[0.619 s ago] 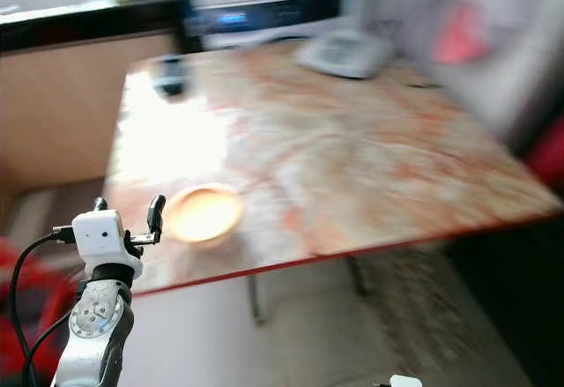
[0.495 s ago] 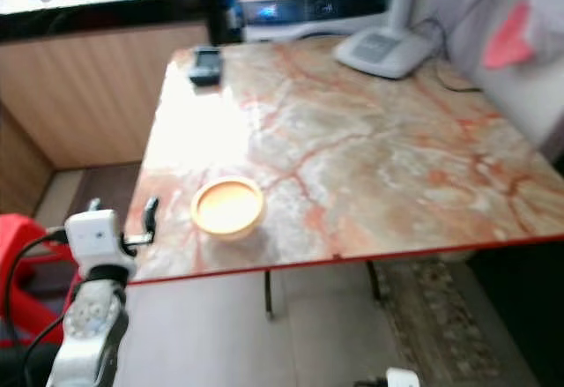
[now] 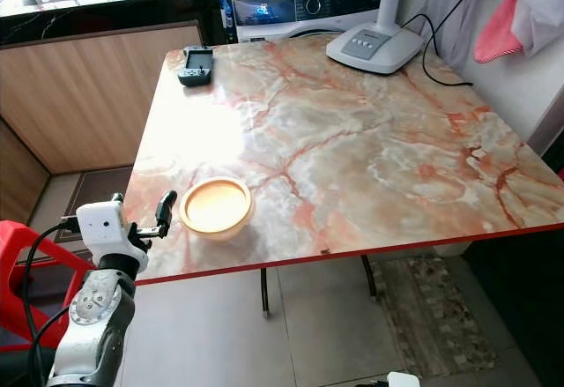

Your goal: Restocking fridge

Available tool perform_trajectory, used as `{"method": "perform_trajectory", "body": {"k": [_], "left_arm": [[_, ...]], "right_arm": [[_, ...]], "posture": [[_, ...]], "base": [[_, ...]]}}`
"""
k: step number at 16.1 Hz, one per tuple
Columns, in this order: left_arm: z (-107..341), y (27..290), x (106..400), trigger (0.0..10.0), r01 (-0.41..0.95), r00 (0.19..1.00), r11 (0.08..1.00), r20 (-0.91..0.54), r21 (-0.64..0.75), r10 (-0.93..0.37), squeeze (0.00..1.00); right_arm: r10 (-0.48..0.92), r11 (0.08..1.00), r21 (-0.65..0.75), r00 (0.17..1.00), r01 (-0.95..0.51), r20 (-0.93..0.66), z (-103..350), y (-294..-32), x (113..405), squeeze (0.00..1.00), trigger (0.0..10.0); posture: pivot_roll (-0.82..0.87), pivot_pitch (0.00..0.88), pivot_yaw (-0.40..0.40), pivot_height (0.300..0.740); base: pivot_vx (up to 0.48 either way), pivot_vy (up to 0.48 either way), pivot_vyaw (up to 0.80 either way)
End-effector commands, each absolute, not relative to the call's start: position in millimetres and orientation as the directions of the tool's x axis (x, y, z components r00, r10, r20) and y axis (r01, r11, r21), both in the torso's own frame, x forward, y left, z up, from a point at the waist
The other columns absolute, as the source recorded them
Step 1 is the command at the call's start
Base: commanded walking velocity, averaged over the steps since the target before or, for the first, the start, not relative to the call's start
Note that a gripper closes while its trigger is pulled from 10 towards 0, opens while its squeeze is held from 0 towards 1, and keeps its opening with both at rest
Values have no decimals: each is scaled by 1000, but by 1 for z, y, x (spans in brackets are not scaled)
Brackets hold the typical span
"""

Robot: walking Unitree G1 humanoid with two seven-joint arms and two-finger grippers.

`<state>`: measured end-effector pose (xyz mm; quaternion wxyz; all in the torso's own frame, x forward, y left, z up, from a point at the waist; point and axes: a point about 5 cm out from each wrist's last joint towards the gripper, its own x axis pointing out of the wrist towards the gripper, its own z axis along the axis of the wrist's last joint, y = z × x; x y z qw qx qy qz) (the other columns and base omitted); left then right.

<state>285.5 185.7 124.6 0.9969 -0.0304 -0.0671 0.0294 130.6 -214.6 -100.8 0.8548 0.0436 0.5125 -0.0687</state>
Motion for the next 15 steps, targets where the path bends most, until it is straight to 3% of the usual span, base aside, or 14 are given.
{"method": "perform_trajectory", "body": {"k": [1, 3, 5, 8, 15], "left_arm": [[118, 191, 287, 10000, -56, 994, 993, 87, -104, 65, 0], [110, 196, 291, 10000, -77, 996, 952, 13, -295, 84, 0], [110, 194, 296, 10000, -54, 998, 923, -2, -381, 57, 0], [124, 185, 307, 10000, 81, 996, 925, 61, -371, -62, 0], [117, 197, 316, 10000, 70, 998, 886, 29, -458, -64, 0]], "right_arm": [[-78, 984, 3, 455, 176, -887, -102, -215, 127, 0, 10000], [-78, 985, 1, 454, 172, -887, -102, -215, 127, 0, 10000], [-77, 985, 2, 455, 171, -887, -102, -216, 127, 0, 10000], [-81, 985, -1, 459, 172, -885, -102, -216, 127, 0, 10000], [-86, 984, -4, 462, 177, -883, -101, -218, 128, 0, 10000]], "posture": [[79, 63, 24, 740], [79, 64, 19, 740], [78, 64, 16, 740], [71, 63, 13, 740], [57, 63, 8, 740]], "base": [[0, 0, 0], [0, 0, 0], [0, 0, 0], [0, 0, 0], [0, 0, 0]]}}
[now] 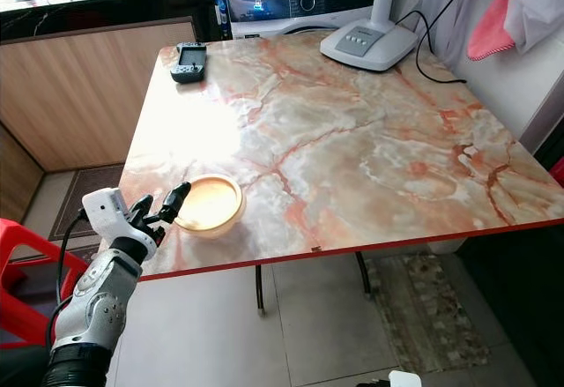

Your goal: Restocking fridge

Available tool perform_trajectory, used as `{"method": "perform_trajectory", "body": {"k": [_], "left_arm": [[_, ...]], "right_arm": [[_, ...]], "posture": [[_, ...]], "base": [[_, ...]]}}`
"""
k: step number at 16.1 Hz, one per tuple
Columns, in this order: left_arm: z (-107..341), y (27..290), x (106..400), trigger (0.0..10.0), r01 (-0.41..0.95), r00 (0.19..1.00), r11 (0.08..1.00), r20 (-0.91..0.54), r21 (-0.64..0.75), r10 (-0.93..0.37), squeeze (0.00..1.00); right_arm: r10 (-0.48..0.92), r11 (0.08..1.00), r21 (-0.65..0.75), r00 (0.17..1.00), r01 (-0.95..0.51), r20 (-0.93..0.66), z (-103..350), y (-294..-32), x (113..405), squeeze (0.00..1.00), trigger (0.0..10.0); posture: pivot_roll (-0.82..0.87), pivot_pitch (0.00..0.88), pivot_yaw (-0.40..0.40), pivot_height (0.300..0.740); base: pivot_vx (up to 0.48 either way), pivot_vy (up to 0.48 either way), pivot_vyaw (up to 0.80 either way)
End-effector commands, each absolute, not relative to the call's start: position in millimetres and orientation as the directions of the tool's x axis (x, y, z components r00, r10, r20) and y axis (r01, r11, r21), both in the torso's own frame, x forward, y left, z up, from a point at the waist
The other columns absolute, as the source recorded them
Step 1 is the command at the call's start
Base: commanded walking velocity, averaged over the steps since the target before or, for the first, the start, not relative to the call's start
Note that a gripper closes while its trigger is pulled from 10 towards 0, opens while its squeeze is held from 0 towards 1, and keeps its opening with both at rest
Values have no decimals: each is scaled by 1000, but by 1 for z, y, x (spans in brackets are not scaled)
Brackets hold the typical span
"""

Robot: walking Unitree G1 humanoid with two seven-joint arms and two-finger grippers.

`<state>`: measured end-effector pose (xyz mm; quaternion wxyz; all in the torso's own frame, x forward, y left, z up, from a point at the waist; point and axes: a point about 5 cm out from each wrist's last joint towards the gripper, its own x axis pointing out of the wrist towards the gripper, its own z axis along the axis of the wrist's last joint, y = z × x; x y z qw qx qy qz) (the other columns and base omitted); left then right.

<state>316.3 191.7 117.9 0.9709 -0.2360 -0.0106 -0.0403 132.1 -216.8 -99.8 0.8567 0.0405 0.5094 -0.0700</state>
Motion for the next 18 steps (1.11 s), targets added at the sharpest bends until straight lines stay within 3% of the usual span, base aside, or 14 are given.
{"method": "perform_trajectory", "body": {"k": [1, 18], "left_arm": [[113, 201, 316, 10000, 54, 998, 887, 15, -459, -53, 0], [101, 183, 338, 10000, 196, 973, 838, -8, -510, -232, 0]], "right_arm": [[-87, 984, -5, 461, 176, -883, -101, -218, 128, 0, 10000], [-95, 986, -20, 459, 167, -883, -100, -222, 129, 0, 10000]], "posture": [[61, 65, 5, 740], [31, 61, -14, 740]], "base": [[0, 0, 0], [0, 0, 0]]}}
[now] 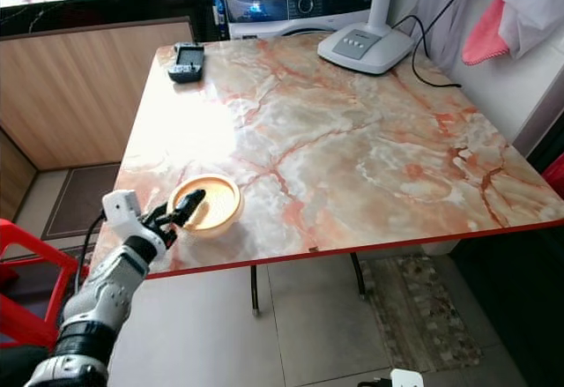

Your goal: Restocking fridge

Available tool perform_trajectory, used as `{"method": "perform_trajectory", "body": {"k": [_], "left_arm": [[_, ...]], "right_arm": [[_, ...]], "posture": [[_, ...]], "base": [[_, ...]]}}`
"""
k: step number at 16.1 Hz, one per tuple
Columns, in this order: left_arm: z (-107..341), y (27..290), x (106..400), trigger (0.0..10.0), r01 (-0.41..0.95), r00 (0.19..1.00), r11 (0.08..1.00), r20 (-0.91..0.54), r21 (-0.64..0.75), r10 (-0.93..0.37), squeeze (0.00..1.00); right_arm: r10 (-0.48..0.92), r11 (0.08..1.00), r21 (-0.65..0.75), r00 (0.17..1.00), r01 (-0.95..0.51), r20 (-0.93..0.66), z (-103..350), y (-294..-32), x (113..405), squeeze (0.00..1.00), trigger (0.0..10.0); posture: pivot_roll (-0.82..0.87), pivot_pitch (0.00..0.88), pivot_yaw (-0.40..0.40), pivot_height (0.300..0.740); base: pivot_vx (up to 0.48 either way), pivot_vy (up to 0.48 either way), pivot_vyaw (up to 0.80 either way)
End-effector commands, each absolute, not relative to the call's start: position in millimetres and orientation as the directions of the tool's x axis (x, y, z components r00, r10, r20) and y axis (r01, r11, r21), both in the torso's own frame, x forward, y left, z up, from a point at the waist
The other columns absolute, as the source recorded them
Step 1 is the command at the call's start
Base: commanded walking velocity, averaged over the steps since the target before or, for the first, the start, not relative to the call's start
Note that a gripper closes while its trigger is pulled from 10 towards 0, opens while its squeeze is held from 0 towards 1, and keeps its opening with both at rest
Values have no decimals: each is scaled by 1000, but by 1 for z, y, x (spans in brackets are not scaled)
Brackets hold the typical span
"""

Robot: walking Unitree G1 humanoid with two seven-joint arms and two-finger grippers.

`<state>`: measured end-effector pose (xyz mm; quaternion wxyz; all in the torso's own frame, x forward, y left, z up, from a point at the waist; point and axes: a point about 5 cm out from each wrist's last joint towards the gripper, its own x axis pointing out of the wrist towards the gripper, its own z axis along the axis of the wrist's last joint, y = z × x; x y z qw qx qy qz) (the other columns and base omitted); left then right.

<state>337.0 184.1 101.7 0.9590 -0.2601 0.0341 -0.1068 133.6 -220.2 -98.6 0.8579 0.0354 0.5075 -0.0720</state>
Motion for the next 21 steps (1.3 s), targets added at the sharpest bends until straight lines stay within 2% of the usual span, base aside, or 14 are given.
{"method": "perform_trajectory", "body": {"k": [1, 3, 4, 5, 21], "left_arm": [[101, 180, 339, 10000, 201, 971, 834, -8, -514, -239, 0], [100, 174, 341, 10000, 216, 966, 824, -7, -523, -257, 0], [99, 172, 342, 5216, 219, 965, 822, -7, -525, -262, 0], [98, 169, 343, 0, 229, 962, 815, -6, -533, -274, 0], [100, 167, 344, 0, 241, 963, 827, 20, -509, -268, 0]], "right_arm": [[-96, 986, -21, 459, 166, -883, -100, -222, 129, 0, 10000], [-98, 986, -24, 457, 163, -884, -100, -222, 129, 0, 10000], [-98, 987, -26, 457, 161, -884, -100, -222, 129, 0, 10000], [-97, 987, -28, 456, 156, -885, -100, -223, 129, 0, 10000], [-95, 989, -31, 454, 145, -886, -100, -221, 129, 0, 10000]], "posture": [[30, 60, -15, 740], [27, 61, -16, 740], [27, 61, -16, 740], [27, 61, -16, 740], [26, 45, -16, 740]], "base": [[0, 0, 0], [0, 0, 0], [0, 0, 0], [0, 0, 0], [0, 0, 0]]}}
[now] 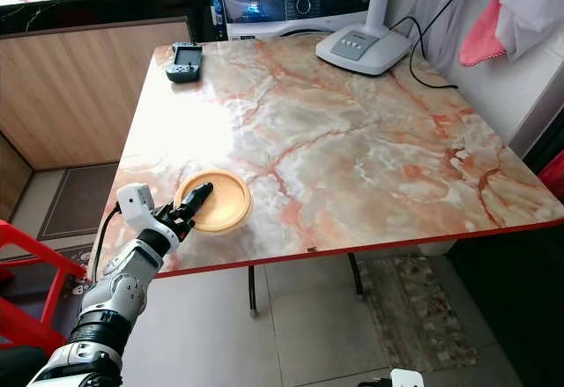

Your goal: Restocking fridge

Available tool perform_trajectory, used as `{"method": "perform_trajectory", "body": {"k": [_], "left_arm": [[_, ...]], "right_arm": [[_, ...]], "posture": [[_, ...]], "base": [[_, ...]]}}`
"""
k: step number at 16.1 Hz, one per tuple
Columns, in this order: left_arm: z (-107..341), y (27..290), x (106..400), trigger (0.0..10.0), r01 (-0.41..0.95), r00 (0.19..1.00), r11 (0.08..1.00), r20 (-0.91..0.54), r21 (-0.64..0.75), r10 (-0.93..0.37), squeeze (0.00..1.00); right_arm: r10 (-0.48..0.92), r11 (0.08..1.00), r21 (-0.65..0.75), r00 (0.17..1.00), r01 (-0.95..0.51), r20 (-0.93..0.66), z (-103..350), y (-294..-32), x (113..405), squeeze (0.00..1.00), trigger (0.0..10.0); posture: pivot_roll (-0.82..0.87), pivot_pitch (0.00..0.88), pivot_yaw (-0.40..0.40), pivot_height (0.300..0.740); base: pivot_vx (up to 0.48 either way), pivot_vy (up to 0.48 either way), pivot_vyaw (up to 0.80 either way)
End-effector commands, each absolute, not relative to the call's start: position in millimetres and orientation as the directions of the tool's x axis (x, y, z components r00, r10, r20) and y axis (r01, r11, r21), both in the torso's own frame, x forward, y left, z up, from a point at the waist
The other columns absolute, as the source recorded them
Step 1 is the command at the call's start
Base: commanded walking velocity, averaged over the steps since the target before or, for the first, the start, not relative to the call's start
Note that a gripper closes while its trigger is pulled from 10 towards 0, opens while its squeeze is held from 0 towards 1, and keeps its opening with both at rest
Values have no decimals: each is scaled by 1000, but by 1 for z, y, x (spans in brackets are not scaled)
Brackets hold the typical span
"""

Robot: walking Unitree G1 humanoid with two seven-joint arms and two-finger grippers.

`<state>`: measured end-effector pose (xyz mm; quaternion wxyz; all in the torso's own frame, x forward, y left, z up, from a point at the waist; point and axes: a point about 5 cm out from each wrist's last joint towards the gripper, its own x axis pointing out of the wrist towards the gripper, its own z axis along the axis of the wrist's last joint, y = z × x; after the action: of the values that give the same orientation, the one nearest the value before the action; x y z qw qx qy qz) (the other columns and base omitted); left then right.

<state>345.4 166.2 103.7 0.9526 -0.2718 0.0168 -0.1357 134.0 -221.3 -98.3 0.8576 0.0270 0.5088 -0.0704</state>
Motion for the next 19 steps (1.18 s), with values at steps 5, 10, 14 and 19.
{"method": "perform_trajectory", "body": {"k": [5, 10, 14, 19], "left_arm": [[118, 173, 344, 0, 244, 969, 780, 116, -577, -217, 0], [134, 173, 339, 0, 275, 961, 771, 177, -574, -211, 0], [151, 177, 317, 10000, 250, 964, 800, 218, -546, -153, 0], [164, 191, 310, 10000, 97, 979, 917, 204, -386, -18, 0]], "right_arm": [[-93, 989, -29, 454, 146, -886, -101, -221, 128, 0, 10000], [-88, 990, -28, 447, 138, -890, -102, -220, 125, 0, 10000], [-94, 986, -20, 447, 167, -890, -103, -218, 122, 0, 10000], [-91, 981, -1, 457, 193, -885, -103, -215, 123, 0, 10000]], "posture": [[34, 32, -8, 740], [37, 3, 4, 740], [34, 0, 30, 740], [48, 0, 45, 740]], "base": [[0, 0, 0], [0, 0, 0], [0, 0, 0], [0, 0, 0]]}}
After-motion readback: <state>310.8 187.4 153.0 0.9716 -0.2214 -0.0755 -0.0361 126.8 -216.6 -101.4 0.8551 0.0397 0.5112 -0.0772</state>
